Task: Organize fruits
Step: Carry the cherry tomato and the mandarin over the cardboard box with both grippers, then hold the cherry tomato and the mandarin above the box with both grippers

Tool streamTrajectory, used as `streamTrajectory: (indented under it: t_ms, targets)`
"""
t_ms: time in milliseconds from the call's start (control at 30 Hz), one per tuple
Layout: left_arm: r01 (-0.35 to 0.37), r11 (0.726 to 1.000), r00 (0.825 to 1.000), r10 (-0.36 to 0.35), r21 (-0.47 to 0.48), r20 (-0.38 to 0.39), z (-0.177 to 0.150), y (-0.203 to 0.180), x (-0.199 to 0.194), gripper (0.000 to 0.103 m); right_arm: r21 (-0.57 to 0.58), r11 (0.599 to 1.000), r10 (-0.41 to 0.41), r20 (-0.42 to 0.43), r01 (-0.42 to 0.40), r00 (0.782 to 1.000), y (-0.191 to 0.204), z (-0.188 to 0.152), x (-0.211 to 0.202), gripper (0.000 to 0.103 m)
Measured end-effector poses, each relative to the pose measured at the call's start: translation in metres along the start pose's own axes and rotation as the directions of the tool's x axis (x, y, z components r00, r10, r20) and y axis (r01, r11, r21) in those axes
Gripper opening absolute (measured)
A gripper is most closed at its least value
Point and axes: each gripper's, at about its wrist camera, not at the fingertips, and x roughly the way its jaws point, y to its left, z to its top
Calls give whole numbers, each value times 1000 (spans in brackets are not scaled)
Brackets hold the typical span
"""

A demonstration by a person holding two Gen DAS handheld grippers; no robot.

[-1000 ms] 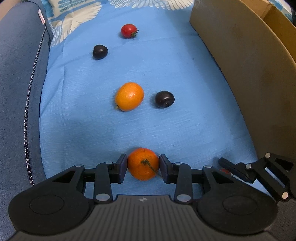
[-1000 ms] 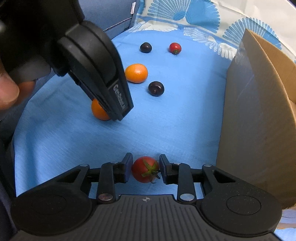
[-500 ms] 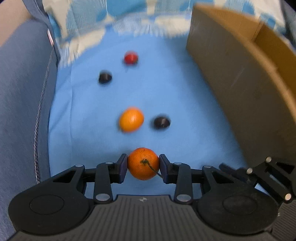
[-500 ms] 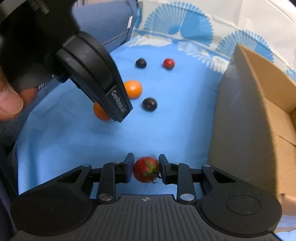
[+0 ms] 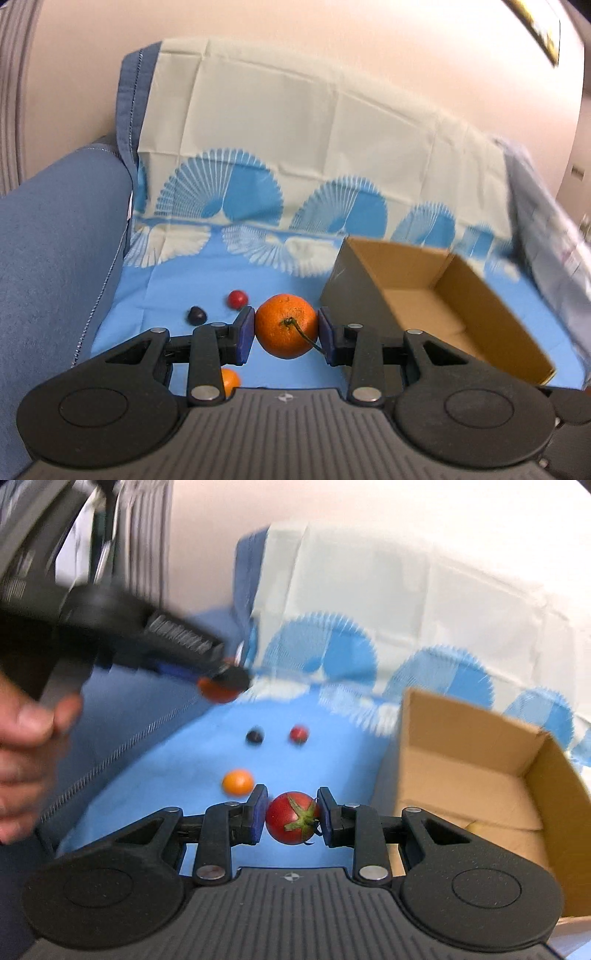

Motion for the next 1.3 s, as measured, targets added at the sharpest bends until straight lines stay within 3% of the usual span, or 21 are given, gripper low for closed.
streamTrajectory:
  t_ms: [133, 333, 733, 1300]
  targets:
    - [21, 1000, 999, -21, 16, 35, -2, -17, -9, 41, 46, 998, -39, 97, 35, 995, -32, 13, -27, 31]
    - [51, 999, 997, -51, 15, 56, -6, -28, -7, 41, 97, 990, -115, 172, 99, 978, -91, 25, -53, 31]
    - [43, 997, 998, -46, 62, 53, -12, -49, 17, 41, 215, 950, -263, 159, 227, 952, -193, 10, -50, 30]
    - [8, 995, 999, -13, 97, 51, -14, -53, 33, 41, 272, 926, -313, 162, 262, 936, -213, -3, -61, 31]
